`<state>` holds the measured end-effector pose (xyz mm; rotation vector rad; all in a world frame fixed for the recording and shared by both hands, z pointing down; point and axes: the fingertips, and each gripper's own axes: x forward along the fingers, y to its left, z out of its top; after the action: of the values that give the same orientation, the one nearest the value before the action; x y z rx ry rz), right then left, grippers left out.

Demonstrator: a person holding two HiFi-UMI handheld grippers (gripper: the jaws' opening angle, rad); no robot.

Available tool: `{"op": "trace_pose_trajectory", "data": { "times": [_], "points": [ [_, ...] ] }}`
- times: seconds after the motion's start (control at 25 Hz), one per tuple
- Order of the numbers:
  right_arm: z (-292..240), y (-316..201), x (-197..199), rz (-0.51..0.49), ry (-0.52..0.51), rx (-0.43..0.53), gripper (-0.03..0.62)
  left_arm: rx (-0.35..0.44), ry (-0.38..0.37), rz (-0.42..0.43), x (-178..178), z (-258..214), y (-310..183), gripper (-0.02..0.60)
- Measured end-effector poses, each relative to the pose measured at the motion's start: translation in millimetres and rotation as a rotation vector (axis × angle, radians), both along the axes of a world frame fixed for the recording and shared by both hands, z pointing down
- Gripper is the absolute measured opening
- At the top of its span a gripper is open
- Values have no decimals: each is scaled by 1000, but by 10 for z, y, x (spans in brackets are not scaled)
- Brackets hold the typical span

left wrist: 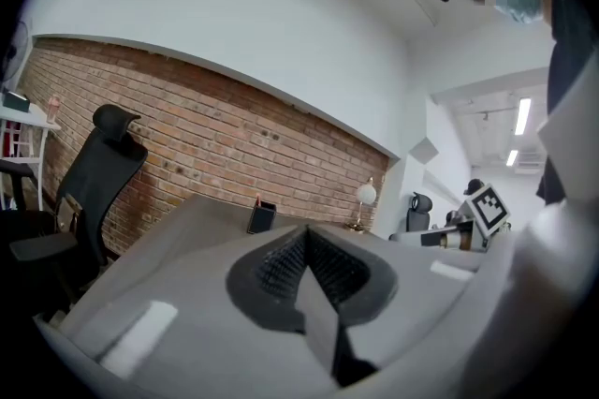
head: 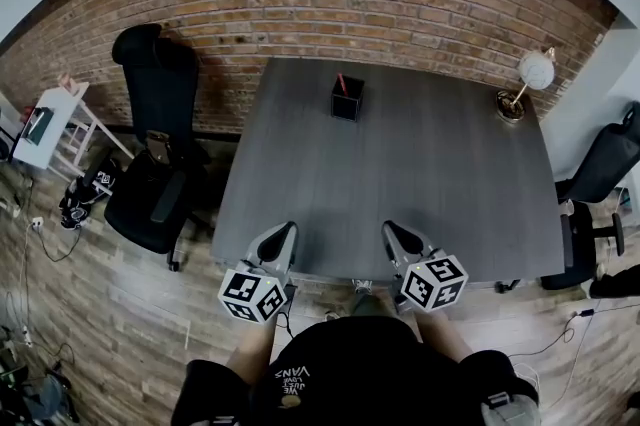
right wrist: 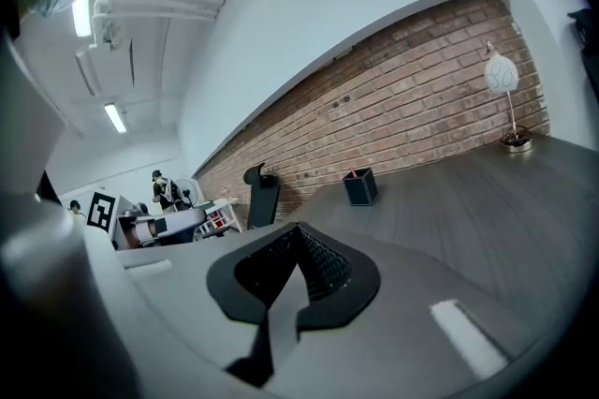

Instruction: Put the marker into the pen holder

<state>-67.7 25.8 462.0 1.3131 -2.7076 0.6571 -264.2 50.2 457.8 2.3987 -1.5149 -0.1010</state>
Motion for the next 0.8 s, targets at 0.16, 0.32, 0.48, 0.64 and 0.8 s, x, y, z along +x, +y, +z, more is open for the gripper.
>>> {"op": "trace_pose_trajectory", "data": {
  "times": [0.16, 0.32, 0.48, 0.64, 0.8],
  "points": [
    [0, -18, -38, -7, 9, 2, 2, -3, 3, 3, 7, 9, 7, 52],
    [14, -48, -40, -10, 13, 2, 2, -7, 4, 0, 25, 32, -21, 52],
    [19, -88, -21, -6, 12, 1, 2, -6, 5, -4, 32, 27, -64, 52],
    [26, -127, 29, 1, 10, 0, 2, -7, 9, -3, 80, 23, -107, 52],
    [31, -153, 66, 4, 6, -1, 2, -16, 11, -4, 114, 51, -131, 52]
  ]
}}
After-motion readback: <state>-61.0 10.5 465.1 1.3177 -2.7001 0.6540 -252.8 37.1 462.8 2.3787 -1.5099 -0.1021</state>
